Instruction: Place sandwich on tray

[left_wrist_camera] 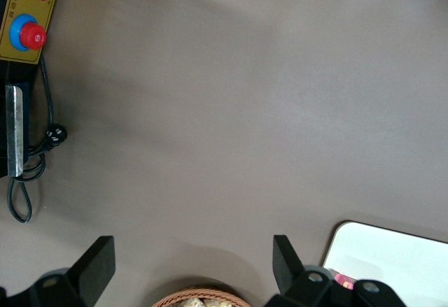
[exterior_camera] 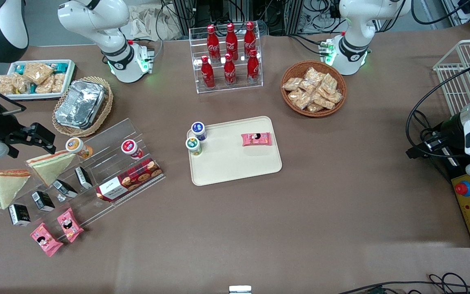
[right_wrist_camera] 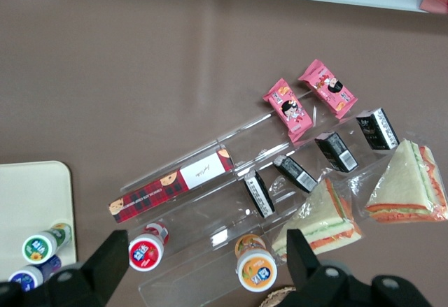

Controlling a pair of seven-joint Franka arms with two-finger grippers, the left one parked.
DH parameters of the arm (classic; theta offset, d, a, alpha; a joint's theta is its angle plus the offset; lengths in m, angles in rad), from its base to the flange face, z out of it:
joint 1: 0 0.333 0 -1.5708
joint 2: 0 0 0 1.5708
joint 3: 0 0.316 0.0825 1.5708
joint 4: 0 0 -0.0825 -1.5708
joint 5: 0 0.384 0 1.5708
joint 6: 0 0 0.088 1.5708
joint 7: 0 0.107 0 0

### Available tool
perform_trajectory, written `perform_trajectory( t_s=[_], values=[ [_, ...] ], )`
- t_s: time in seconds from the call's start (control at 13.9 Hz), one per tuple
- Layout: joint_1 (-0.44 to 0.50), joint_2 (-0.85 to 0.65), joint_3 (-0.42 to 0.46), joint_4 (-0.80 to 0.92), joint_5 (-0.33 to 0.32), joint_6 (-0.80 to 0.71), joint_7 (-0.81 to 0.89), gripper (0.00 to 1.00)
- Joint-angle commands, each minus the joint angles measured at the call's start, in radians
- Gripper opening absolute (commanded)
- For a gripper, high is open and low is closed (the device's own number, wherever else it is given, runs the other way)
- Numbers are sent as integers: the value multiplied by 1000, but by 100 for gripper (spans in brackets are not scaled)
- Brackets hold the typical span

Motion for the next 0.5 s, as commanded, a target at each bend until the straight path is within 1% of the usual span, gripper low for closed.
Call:
perform_trajectory(
  t_s=[0.0,0.29,0.43],
  values=[
    [-2,-24,-25,-12,1,-43,-26,100],
    [-4,-19,-30,-22,-23,-54,-11,100],
    [-2,-16,-76,-24,-22,-52,-3,100]
  ],
)
